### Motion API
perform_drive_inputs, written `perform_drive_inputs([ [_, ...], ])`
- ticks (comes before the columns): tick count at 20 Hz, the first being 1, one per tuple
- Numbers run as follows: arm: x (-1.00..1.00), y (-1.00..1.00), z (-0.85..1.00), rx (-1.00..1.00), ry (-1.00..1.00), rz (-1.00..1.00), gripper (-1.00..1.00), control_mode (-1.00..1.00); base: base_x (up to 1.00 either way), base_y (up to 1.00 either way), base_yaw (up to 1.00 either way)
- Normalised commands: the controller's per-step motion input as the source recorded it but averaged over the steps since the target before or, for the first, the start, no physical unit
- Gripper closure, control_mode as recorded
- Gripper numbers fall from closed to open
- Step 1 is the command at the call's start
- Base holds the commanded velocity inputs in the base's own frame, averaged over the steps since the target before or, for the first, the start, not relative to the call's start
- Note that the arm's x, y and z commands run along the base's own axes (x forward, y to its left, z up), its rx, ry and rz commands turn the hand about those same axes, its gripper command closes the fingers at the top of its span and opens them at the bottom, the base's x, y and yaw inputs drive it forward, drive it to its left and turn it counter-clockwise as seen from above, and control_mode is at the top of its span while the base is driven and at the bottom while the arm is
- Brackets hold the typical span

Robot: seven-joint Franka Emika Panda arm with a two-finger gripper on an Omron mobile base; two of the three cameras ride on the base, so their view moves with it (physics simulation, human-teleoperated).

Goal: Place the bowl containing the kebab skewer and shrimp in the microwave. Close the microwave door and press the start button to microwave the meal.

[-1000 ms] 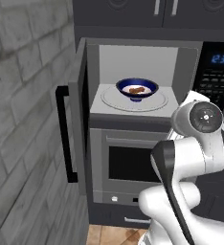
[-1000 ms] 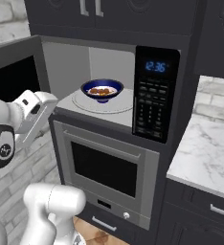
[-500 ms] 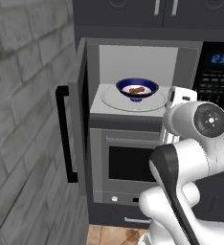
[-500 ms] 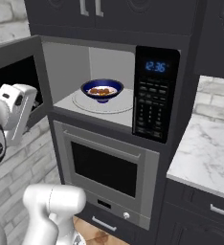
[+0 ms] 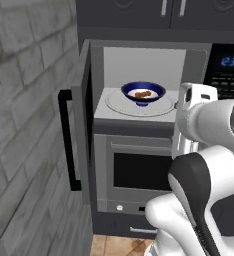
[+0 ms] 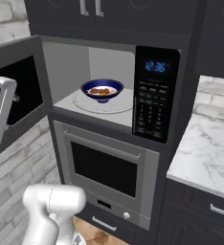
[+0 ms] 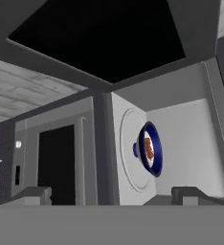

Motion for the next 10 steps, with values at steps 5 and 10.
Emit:
perform_drive_inputs([
  [5, -0.45, 0.26, 0.26, 0.0, 0.0, 0.02, -1.0, -1.0, 0.0, 0.0, 0.0],
  [10, -0.44, 0.29, 0.13, 0.0, -0.01, 0.05, -1.0, -1.0, 0.0, 0.0, 0.0],
])
